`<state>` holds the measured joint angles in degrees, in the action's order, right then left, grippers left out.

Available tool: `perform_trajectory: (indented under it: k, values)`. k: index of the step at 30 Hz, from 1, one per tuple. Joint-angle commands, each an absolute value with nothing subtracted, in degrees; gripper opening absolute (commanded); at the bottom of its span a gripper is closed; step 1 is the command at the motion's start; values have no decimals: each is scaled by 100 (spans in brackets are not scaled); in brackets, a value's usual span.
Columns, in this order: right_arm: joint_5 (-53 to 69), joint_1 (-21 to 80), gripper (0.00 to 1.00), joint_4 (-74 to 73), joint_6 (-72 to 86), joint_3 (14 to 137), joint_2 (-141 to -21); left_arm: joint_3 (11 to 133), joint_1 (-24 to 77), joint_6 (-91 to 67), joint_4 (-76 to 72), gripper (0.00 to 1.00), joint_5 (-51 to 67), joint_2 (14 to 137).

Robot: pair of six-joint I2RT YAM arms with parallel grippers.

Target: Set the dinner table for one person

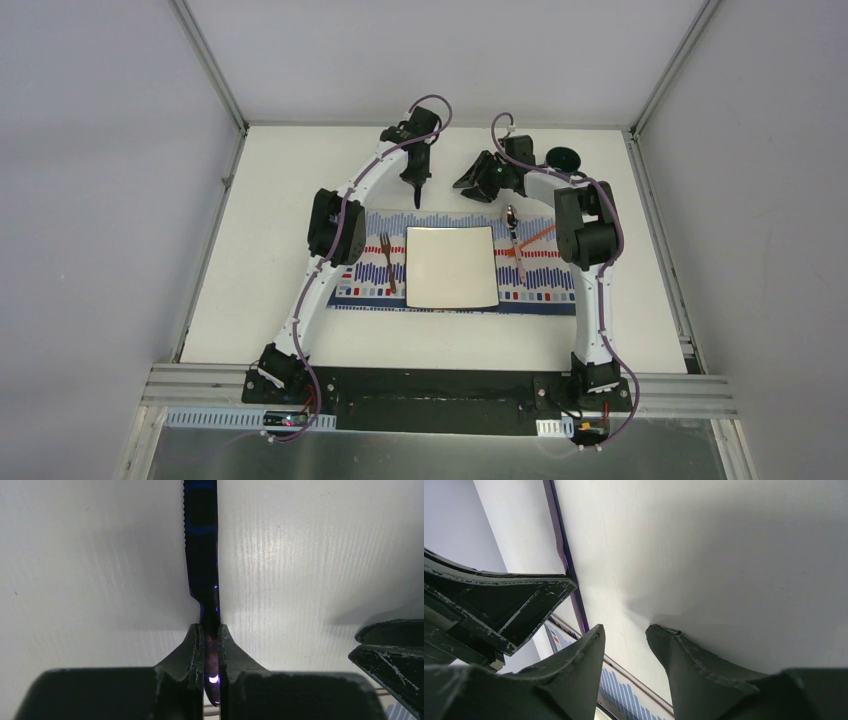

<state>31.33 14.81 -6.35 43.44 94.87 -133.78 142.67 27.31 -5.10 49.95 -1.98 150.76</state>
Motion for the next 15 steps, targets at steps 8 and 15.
perform_trajectory:
  k: [8, 15]
  values:
    - [3166, 1524, 50, -591, 4377, 9784, -13220, 14288, 2716, -680, 4857, 0, 265, 14891]
    - [3180, 1551, 50, -626, 4377, 9861, -13274, 14370, 2716, -714, 4843, 0, 411, 14939]
